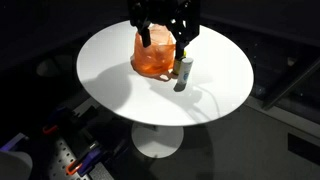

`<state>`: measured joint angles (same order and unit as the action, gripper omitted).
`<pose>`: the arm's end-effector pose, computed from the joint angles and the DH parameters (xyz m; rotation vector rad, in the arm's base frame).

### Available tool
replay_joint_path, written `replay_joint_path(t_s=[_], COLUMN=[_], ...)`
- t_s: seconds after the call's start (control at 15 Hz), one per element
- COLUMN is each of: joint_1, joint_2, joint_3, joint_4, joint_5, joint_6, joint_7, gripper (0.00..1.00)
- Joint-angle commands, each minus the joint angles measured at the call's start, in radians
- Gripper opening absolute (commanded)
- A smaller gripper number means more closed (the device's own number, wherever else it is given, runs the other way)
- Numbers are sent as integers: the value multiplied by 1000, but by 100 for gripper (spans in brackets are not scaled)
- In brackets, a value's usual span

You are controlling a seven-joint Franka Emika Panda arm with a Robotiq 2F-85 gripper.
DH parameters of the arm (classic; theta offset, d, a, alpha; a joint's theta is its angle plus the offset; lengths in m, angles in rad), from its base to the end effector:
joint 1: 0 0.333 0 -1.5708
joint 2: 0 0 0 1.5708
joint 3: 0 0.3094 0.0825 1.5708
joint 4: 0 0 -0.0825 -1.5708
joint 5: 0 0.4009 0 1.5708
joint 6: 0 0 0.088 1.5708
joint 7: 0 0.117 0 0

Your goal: Put the roll on stick in the plastic bag

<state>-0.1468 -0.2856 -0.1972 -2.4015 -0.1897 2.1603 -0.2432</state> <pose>0.4408 -0.1677 0.4005 3.0294 0.0126 0.0155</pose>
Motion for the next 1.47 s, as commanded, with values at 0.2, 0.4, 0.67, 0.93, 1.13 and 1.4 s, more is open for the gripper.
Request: replay_joint_path(t_s=[0.2, 0.4, 0.67, 0.93, 1.13, 1.4], joint_1=[-3, 2, 9, 18, 18, 11], joint_2=[10, 50, 149, 261, 346, 455], joint_3=[5, 7, 18, 30, 39, 47], joint_4=[13, 65, 167, 260, 311, 370], joint_5=[3, 22, 55, 100, 123, 144], joint_6=[2, -10, -13, 14, 49, 80], joint_7=[3, 12, 51, 50, 59, 82], gripper=[100, 100, 100, 100, 100, 100])
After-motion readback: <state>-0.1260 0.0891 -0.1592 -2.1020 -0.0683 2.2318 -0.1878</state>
